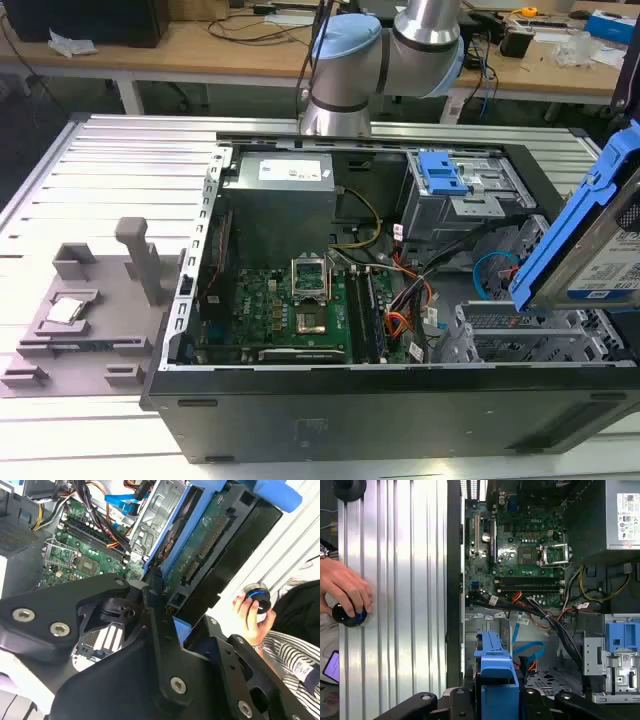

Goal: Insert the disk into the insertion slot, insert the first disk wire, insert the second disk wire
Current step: 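Insert the disk into the insertion slot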

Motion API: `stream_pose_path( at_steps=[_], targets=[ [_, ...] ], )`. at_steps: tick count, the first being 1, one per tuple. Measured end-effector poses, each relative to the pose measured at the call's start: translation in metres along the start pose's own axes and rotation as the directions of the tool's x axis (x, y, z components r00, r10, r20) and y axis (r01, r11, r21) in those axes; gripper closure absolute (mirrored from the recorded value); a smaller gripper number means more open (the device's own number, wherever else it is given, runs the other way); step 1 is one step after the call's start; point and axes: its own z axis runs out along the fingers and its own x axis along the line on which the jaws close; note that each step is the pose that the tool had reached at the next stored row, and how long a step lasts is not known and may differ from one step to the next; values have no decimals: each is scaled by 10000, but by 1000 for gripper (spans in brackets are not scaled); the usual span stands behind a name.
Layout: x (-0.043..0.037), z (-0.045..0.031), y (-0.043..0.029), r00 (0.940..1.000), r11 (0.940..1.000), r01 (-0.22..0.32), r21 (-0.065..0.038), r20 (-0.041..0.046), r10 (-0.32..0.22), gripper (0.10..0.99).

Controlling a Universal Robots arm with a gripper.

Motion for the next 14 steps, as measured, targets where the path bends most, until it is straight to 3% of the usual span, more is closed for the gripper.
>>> stream_pose_path(
  at_steps=[14],
  targets=[
    [0,157,44,10000,10000,0,0,0,0,722]
  ],
)
